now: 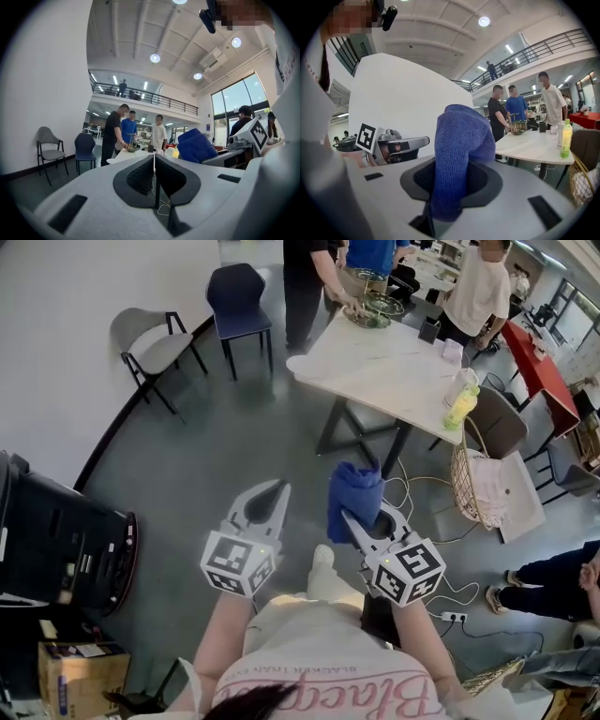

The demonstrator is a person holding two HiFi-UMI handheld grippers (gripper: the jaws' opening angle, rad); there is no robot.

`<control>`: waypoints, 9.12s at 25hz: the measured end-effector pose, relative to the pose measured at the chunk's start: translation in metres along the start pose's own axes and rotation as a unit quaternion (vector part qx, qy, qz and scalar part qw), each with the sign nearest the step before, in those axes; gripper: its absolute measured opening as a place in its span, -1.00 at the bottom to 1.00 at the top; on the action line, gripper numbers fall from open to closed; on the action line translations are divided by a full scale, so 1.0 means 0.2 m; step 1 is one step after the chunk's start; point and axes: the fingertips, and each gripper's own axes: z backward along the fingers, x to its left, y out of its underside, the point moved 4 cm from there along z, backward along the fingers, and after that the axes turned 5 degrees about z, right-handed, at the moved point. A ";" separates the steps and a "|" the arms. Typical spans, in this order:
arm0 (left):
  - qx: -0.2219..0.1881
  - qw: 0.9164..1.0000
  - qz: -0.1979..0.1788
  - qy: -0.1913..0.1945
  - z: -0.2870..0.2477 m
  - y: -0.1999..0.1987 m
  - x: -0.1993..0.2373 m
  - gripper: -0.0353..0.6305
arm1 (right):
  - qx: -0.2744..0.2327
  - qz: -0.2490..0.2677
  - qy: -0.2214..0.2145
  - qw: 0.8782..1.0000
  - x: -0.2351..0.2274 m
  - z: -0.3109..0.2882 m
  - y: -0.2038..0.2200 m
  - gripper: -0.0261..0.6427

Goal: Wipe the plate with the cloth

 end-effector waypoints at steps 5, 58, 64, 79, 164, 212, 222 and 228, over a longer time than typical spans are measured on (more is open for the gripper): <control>0.009 1.000 0.012 -0.013 -0.10 0.04 0.11 -0.88 | 0.011 -0.005 -0.015 1.000 -0.08 -0.14 0.02 -0.60; 0.163 0.973 0.165 0.005 -2.29 0.24 1.86 -0.40 | 0.081 -0.083 0.020 0.993 -1.90 -2.10 -0.26 -0.60; 0.220 0.945 0.242 -0.002 -2.43 0.47 2.08 -0.40 | 0.102 -0.096 0.025 0.990 -1.93 -2.26 -0.19 -0.60; 0.255 0.897 0.359 -0.039 -2.66 0.78 2.20 -0.43 | 0.129 -0.113 0.036 0.985 -2.06 -2.29 -0.10 -0.60; -0.008 0.988 0.155 0.001 -2.63 -0.52 1.53 -0.84 | -0.002 0.020 0.064 0.998 -1.99 -2.10 -0.81 -0.59; -0.038 0.852 -0.470 0.228 -2.53 -0.44 1.20 -0.84 | 0.100 0.258 -0.102 0.955 -1.93 -1.92 -1.02 -0.59; -0.032 0.820 -0.520 0.239 -2.52 -0.40 1.16 -0.84 | 0.178 0.289 -0.119 0.933 -2.06 -1.99 -0.83 -0.59; -0.044 0.807 -0.533 0.251 -2.50 -0.41 1.11 -0.84 | 0.241 0.328 -0.096 0.908 -2.18 -2.07 -0.68 -0.59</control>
